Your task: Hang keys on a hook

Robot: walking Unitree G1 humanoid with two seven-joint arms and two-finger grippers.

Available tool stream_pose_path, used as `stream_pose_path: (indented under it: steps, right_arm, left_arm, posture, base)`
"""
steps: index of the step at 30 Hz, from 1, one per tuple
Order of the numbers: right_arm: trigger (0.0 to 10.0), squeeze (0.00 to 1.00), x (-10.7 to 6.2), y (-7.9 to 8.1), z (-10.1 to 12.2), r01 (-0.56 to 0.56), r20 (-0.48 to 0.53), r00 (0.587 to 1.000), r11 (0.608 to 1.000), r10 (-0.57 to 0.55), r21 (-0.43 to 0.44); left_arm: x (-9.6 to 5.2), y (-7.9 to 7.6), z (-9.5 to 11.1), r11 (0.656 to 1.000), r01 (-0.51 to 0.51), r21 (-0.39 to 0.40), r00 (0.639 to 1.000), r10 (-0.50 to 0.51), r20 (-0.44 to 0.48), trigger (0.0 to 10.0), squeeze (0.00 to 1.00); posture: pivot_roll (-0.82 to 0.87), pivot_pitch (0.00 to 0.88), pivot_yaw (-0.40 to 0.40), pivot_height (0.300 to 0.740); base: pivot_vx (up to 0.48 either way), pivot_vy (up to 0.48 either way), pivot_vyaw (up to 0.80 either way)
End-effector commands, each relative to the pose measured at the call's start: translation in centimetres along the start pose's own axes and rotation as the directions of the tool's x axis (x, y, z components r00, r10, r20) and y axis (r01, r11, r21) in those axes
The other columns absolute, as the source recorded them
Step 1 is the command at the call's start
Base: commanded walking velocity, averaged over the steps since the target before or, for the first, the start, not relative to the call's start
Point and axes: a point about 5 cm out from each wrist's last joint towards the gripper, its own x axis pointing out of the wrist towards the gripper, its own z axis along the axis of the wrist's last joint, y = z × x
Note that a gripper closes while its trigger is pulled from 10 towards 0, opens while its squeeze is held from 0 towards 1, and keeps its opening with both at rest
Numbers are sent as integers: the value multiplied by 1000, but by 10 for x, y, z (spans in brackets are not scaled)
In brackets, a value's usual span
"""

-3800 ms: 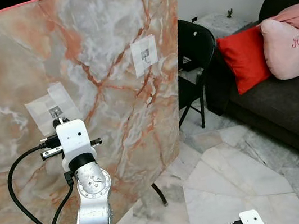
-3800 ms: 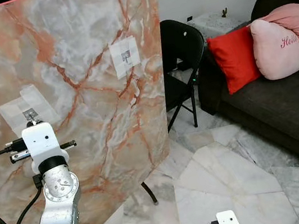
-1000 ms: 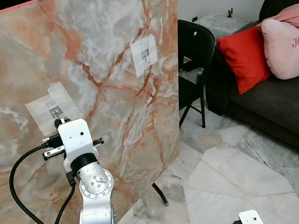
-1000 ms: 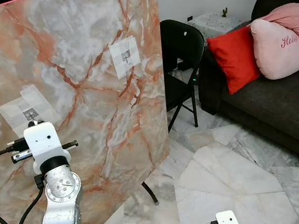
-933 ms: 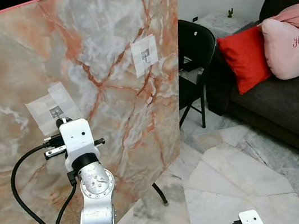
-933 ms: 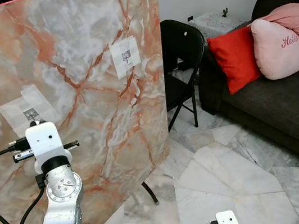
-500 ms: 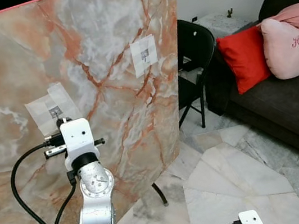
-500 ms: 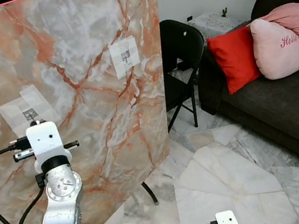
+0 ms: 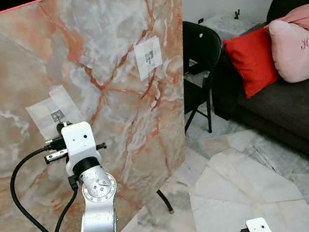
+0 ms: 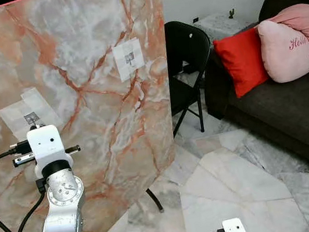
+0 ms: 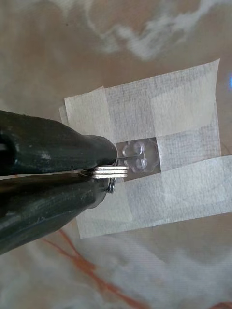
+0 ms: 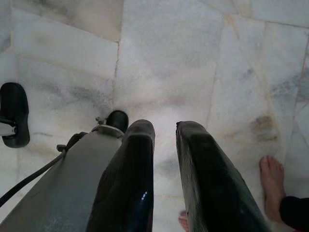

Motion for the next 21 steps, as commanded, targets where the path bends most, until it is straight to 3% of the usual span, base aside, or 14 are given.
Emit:
stream_pose_path:
  steps: [1, 15, 21]
  right_arm:
    - [10000, 0, 0, -1, 3, 6, 11, 1000, 1000, -6, 12]
    - [10000, 0, 0, -1, 3, 7, 12, 1000, 1000, -7, 12]
    - [10000, 0, 0, -1, 3, 8, 13, 1000, 1000, -8, 13]
  left_arm:
    - [-4, -2, -7, 1000, 18, 20, 999, -17, -42, 10000, 0]
    - [-9, -4, -13, 999, 33, 27, 996, -31, -82, 10000, 0]
    - [-9, 2, -10, 1000, 16, 23, 998, -15, -69, 10000, 0]
  posture:
    - [68, 0, -40, 740]
    - [70, 0, -42, 740]
    - [73, 0, -44, 740]
  base:
    - [0, 0, 0]
    - [0, 0, 0]
    - [0, 0, 0]
